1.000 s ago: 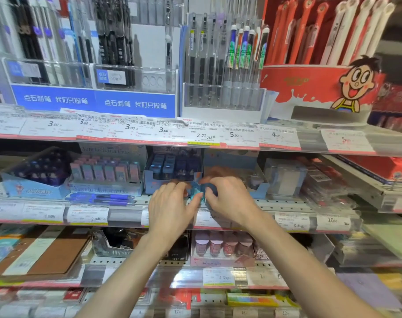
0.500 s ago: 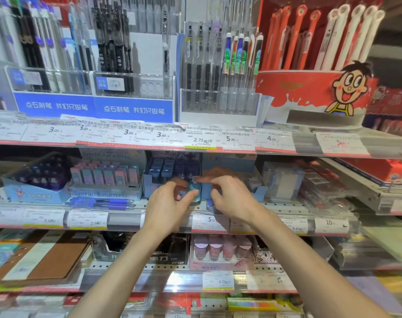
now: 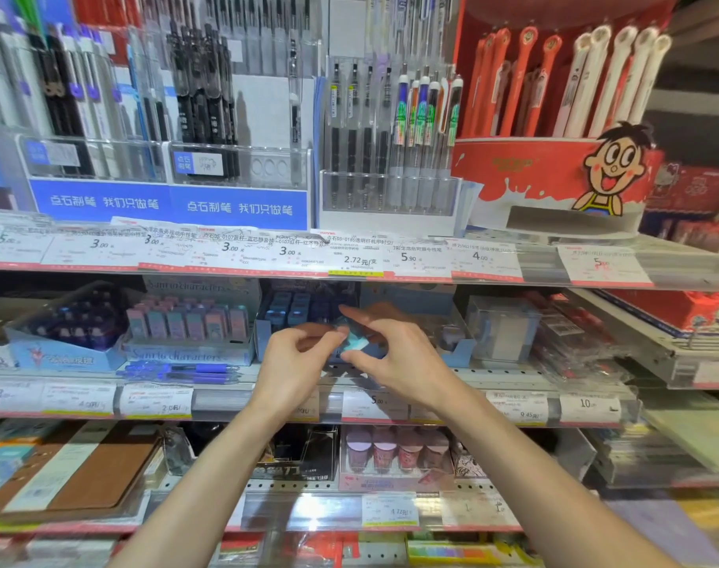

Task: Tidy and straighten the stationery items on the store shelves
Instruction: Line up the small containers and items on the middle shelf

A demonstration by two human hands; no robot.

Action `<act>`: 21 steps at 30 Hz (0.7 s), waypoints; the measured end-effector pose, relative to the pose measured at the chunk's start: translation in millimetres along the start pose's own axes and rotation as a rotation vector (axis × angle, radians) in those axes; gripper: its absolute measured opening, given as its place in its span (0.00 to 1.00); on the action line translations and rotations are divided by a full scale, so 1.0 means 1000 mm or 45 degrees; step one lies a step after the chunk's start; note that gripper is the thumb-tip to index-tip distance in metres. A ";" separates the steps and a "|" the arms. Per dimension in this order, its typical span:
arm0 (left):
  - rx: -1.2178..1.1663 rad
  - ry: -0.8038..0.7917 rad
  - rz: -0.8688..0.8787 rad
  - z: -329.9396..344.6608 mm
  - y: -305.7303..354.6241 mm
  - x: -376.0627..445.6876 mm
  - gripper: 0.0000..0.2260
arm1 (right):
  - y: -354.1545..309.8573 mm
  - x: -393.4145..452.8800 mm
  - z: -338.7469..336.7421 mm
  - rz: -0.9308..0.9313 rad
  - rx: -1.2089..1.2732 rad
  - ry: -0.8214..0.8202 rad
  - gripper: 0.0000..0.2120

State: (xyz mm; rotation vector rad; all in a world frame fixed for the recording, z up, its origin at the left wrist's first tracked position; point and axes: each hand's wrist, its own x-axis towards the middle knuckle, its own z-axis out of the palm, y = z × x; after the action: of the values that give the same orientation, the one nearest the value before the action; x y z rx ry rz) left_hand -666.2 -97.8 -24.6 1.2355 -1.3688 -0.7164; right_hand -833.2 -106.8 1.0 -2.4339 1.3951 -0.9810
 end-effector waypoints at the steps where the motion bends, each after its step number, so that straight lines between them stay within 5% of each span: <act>1: -0.005 -0.011 0.006 0.000 0.000 0.000 0.08 | 0.001 0.000 0.000 0.008 0.013 0.003 0.17; 6: 0.071 -0.038 0.060 -0.001 -0.004 0.002 0.06 | 0.007 -0.001 -0.004 0.008 0.059 0.006 0.25; 12: 0.592 -0.041 0.340 -0.006 -0.017 -0.003 0.09 | 0.036 -0.002 -0.031 0.176 0.085 0.168 0.19; 21: 1.130 -0.227 0.510 -0.005 -0.038 -0.008 0.25 | 0.072 -0.005 -0.063 0.273 -0.232 0.114 0.20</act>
State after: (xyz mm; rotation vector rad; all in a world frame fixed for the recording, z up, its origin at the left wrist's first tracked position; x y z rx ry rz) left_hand -652.9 -99.4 -61.0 1.4989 -2.1154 0.1105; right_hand -924.9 -131.9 14.9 -2.3213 1.8055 -0.9594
